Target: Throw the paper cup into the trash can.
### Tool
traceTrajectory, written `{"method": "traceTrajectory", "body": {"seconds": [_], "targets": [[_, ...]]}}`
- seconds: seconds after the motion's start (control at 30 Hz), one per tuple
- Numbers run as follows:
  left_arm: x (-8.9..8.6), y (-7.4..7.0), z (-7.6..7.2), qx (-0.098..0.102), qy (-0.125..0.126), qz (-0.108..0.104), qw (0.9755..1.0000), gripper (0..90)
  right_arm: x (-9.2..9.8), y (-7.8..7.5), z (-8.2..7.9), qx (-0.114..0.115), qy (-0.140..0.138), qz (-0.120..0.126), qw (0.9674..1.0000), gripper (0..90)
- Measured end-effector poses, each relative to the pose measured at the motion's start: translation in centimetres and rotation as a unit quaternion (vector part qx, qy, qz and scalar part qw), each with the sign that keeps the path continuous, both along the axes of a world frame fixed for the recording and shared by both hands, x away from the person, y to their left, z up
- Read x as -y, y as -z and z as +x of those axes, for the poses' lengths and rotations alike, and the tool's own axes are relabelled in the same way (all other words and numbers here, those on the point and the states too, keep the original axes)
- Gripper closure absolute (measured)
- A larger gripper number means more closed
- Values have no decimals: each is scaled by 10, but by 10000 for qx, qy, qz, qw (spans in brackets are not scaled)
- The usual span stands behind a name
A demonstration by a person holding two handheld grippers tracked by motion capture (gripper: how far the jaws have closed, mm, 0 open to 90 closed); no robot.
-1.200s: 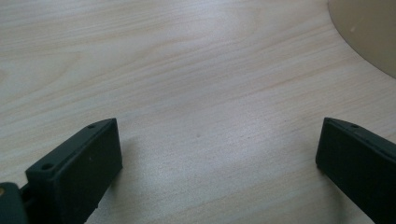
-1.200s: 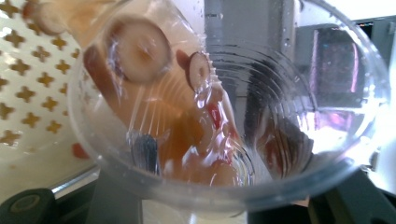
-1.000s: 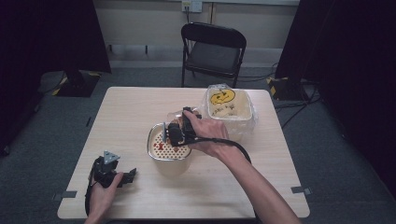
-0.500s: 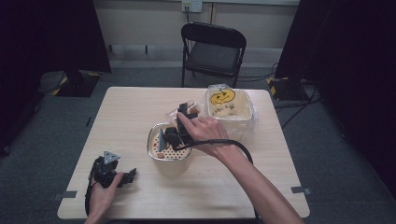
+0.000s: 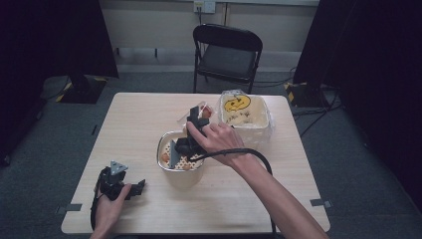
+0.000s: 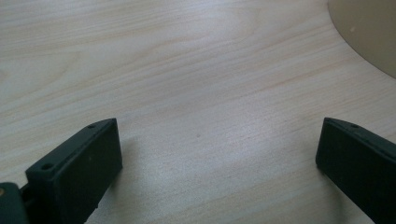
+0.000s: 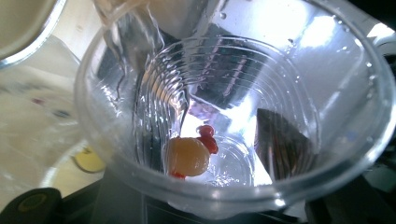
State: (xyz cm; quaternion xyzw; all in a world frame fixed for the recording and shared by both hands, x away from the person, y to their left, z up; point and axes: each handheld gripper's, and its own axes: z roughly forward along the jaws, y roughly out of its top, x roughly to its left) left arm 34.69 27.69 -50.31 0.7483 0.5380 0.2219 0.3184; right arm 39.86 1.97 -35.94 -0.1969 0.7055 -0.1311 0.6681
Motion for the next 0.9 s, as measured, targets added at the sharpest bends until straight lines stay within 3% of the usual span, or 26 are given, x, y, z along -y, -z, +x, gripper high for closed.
{"method": "traceTrajectory", "body": {"seconds": [0.13, 0.2, 0.27, 0.47, 0.53, 0.57, 0.7, 0.8, 0.9], "targets": [[0, 0, 0, -8, 9, 16, 10000, 0, 2, 4, -1, 434, -87, -411, 9982, 497], [0, 0, 0, -6, 8, 16, 10000, 0, 3, 7, -1, 519, -79, -444, 9976, 497], [0, 0, 0, -7, 8, 16, 10000, 0, 5, 9, -3, 790, -219, -831, 9932, 497], [0, 0, 0, -7, 8, 17, 10000, 0, 6, 7, -4, 992, -287, -1055, 9890, 499], [0, 0, 0, -1, 16, 42, 10000, 0, 7, 8, -4, 1154, -373, -1237, 9849, 501], [0, 0, 0, -1, 15, 40, 10000, 0, 7, 9, -6, 1275, -410, -1538, 9790, 502], [0, 0, 0, 0, 16, 41, 10000, 0, 7, 9, -9, 1317, -440, -1658, 9763, 503], [0, 0, 0, 1, 19, 42, 10000, 0, 5, 12, -9, 1370, -484, -1900, 9710, 504], [-1, 0, 0, 0, 21, 42, 10000, 0, 3, 15, -9, 1334, -489, -1972, 9700, 504]]}}
